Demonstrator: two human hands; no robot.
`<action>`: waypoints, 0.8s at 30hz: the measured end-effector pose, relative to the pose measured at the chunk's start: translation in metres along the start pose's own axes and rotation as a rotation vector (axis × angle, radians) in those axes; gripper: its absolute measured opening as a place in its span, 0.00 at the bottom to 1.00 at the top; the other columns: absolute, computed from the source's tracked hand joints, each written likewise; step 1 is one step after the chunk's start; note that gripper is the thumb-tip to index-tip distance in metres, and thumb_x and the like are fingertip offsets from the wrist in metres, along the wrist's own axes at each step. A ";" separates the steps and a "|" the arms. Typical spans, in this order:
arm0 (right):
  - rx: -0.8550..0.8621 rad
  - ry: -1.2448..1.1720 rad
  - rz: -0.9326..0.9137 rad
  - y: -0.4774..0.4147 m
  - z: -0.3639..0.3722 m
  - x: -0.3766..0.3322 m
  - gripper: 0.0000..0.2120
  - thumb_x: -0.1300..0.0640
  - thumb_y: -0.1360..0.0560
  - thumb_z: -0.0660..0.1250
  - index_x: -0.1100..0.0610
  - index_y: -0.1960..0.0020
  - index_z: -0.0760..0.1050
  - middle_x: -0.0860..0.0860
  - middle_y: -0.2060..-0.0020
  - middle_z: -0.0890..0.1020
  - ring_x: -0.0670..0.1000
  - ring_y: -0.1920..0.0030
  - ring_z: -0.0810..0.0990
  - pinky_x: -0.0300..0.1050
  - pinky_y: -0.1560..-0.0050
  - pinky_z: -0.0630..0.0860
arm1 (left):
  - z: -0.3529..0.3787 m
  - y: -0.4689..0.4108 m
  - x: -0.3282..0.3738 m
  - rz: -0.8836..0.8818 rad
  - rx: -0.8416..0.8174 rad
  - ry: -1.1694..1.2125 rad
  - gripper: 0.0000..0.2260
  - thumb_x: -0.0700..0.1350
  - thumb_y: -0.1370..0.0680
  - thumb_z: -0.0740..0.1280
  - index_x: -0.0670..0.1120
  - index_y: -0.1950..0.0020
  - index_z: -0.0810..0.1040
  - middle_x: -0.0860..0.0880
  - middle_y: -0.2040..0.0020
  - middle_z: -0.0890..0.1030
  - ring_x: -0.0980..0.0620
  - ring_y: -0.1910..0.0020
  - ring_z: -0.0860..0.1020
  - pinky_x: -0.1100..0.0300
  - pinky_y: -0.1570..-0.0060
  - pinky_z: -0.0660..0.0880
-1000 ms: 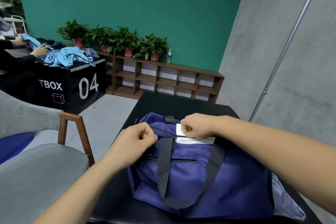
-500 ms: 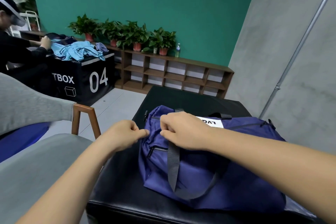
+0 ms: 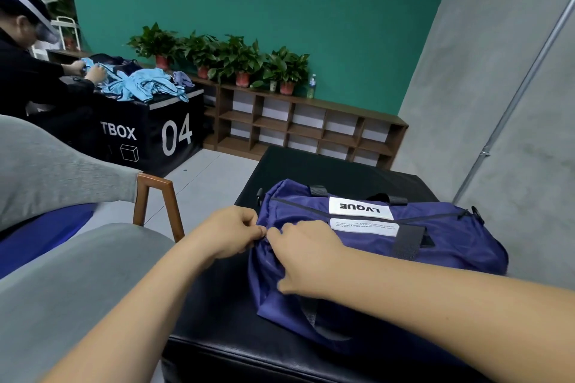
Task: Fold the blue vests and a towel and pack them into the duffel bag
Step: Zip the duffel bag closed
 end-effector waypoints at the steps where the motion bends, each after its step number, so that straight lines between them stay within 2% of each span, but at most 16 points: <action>1: -0.034 0.039 0.005 0.005 0.003 0.001 0.27 0.47 0.25 0.73 0.55 0.33 0.67 0.55 0.45 0.77 0.60 0.48 0.79 0.50 0.62 0.63 | 0.000 0.000 -0.002 0.002 -0.003 0.002 0.15 0.50 0.18 0.71 0.48 0.63 0.74 0.50 0.69 0.82 0.55 0.70 0.76 0.60 0.65 0.72; 3: -0.115 0.105 0.012 0.017 0.007 0.004 0.34 0.51 0.26 0.75 0.55 0.27 0.62 0.57 0.38 0.73 0.60 0.43 0.77 0.51 0.57 0.64 | 0.000 -0.002 -0.004 0.004 -0.010 0.025 0.15 0.50 0.18 0.72 0.48 0.63 0.75 0.46 0.64 0.85 0.53 0.67 0.78 0.58 0.62 0.75; 5: -0.185 0.142 0.016 0.027 0.004 0.010 0.36 0.55 0.26 0.76 0.54 0.26 0.60 0.58 0.36 0.70 0.60 0.42 0.76 0.51 0.55 0.65 | 0.000 -0.003 -0.006 0.003 -0.009 0.036 0.15 0.50 0.18 0.72 0.48 0.62 0.74 0.44 0.60 0.87 0.52 0.66 0.79 0.58 0.60 0.75; 8: -0.230 0.200 0.046 0.036 -0.009 0.031 0.35 0.58 0.26 0.75 0.53 0.25 0.60 0.58 0.34 0.68 0.60 0.39 0.75 0.51 0.52 0.65 | 0.000 -0.004 -0.005 0.006 0.002 0.026 0.16 0.50 0.18 0.72 0.48 0.63 0.73 0.45 0.62 0.86 0.52 0.67 0.79 0.58 0.62 0.74; 10: -0.252 0.275 0.072 0.040 -0.017 0.047 0.32 0.58 0.24 0.73 0.53 0.25 0.62 0.58 0.34 0.69 0.59 0.37 0.75 0.51 0.51 0.64 | 0.001 -0.004 -0.004 0.010 0.008 0.019 0.16 0.50 0.18 0.72 0.48 0.63 0.73 0.46 0.64 0.85 0.52 0.67 0.79 0.58 0.62 0.74; 13: -0.301 0.365 0.093 0.042 -0.022 0.070 0.22 0.55 0.20 0.69 0.51 0.27 0.71 0.56 0.33 0.70 0.58 0.38 0.73 0.50 0.49 0.64 | 0.001 -0.004 -0.003 0.007 0.010 0.018 0.14 0.49 0.18 0.72 0.48 0.61 0.75 0.43 0.62 0.86 0.52 0.68 0.78 0.58 0.62 0.74; 15: -0.343 0.363 0.080 0.043 -0.018 0.082 0.17 0.56 0.18 0.66 0.50 0.30 0.75 0.55 0.37 0.71 0.57 0.46 0.74 0.50 0.52 0.67 | 0.003 -0.005 -0.003 0.001 0.009 0.033 0.15 0.49 0.18 0.72 0.48 0.61 0.74 0.45 0.65 0.83 0.52 0.68 0.77 0.58 0.62 0.74; 17: -0.341 0.270 0.071 0.044 -0.013 0.088 0.13 0.57 0.19 0.64 0.49 0.35 0.76 0.53 0.45 0.71 0.54 0.59 0.71 0.48 0.61 0.68 | 0.003 -0.005 -0.005 -0.005 0.008 0.046 0.15 0.49 0.18 0.72 0.48 0.62 0.73 0.49 0.67 0.82 0.52 0.69 0.77 0.58 0.63 0.74; 18: -0.296 0.218 0.080 0.044 -0.013 0.089 0.11 0.56 0.18 0.63 0.49 0.37 0.76 0.52 0.48 0.71 0.55 0.62 0.70 0.48 0.63 0.69 | 0.004 -0.006 -0.005 -0.006 0.010 0.047 0.15 0.49 0.18 0.72 0.48 0.62 0.73 0.50 0.68 0.82 0.52 0.69 0.77 0.58 0.63 0.73; 20: -0.197 0.100 0.112 0.047 -0.014 0.088 0.07 0.52 0.17 0.60 0.51 0.42 0.75 0.52 0.50 0.75 0.59 0.58 0.72 0.51 0.59 0.73 | 0.004 -0.006 -0.005 -0.004 0.015 0.041 0.15 0.48 0.18 0.72 0.48 0.62 0.73 0.50 0.68 0.82 0.52 0.69 0.77 0.58 0.62 0.74; 22: -0.195 -0.085 0.145 0.052 -0.011 0.084 0.14 0.46 0.16 0.57 0.53 0.50 0.76 0.53 0.52 0.79 0.59 0.54 0.76 0.52 0.54 0.76 | 0.004 -0.006 -0.005 -0.003 0.020 0.040 0.16 0.48 0.18 0.72 0.48 0.62 0.72 0.50 0.68 0.82 0.53 0.69 0.77 0.58 0.62 0.74; 24: -0.234 -0.257 0.160 0.059 -0.008 0.076 0.21 0.40 0.17 0.57 0.55 0.54 0.77 0.52 0.55 0.80 0.58 0.53 0.78 0.51 0.54 0.76 | 0.005 -0.007 -0.005 -0.005 0.020 0.041 0.16 0.48 0.18 0.72 0.48 0.63 0.72 0.50 0.68 0.82 0.53 0.69 0.77 0.58 0.63 0.74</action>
Point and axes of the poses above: each hand's wrist, its own y-axis away from the middle knuckle, its own z-axis out of the palm, x = y × z, the point moved 6 cm from there along -y, towards the middle knuckle
